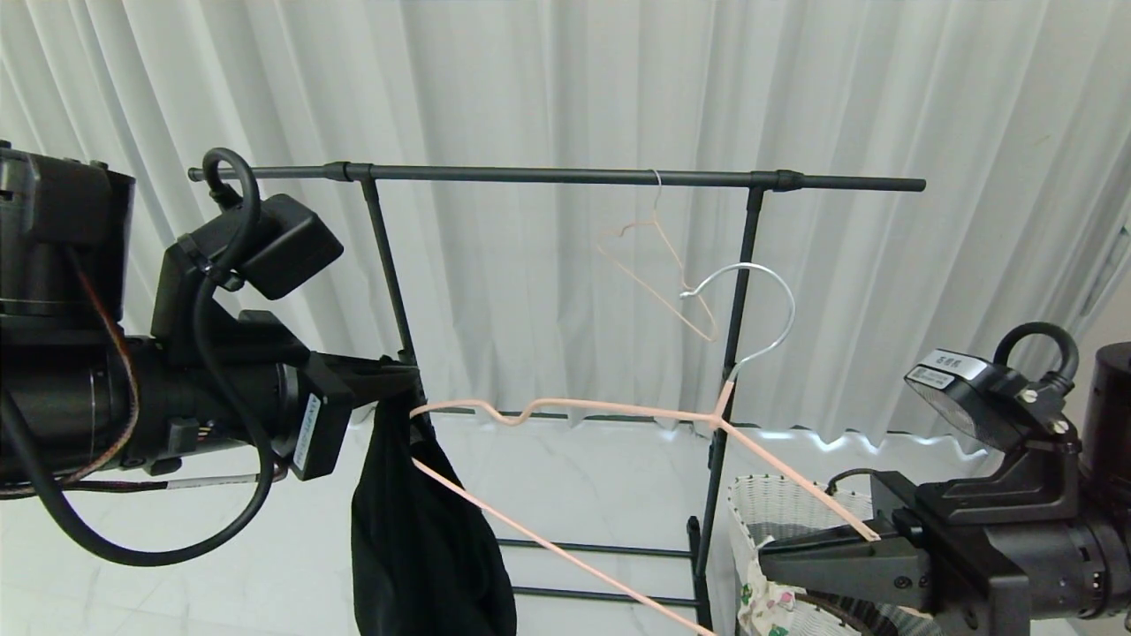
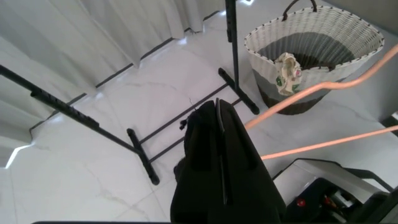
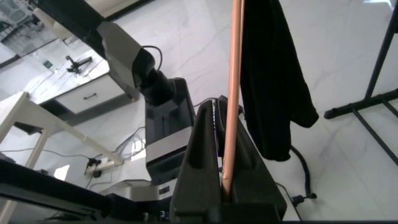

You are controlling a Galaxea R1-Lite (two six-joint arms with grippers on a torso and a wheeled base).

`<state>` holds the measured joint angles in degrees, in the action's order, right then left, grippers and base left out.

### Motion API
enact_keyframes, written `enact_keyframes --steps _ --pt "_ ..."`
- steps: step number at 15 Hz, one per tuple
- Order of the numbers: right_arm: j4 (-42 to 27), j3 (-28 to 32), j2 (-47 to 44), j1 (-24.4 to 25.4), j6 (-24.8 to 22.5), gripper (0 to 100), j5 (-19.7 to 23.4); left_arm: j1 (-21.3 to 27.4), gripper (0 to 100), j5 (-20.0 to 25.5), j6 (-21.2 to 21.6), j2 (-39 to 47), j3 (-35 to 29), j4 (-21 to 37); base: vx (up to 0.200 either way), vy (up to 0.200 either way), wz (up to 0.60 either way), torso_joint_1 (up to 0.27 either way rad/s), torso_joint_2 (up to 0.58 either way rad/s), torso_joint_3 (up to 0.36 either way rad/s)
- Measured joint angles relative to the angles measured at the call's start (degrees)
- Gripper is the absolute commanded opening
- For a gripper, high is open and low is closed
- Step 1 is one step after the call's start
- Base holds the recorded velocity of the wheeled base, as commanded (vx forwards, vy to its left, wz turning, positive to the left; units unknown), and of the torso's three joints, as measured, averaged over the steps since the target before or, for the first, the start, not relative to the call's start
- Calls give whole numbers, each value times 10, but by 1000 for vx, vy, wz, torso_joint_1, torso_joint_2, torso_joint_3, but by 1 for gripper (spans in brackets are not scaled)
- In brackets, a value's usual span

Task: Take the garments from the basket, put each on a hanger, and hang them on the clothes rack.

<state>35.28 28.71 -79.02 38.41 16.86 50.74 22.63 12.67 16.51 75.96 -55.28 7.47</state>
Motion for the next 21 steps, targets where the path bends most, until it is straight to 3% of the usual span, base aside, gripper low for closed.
enact_keyframes --steps 4,11,17,21 --pt "0 10 -5 5 0 0 17 11 0 0 0 4 -1 0 0 0 0 0 0 0" --pt "25 30 -57 7 -15 0 11 36 0 0 -19 2 -4 -1 0 0 0 0 0 0" --pt "90 32 -121 6 -10 0 -51 76 0 -33 -156 4 -33 -1 0 0 0 0 0 0" --pt "92 31 -120 -2 10 0 -97 89 0 -104 -191 19 -38 -21 0 0 0 0 0 0"
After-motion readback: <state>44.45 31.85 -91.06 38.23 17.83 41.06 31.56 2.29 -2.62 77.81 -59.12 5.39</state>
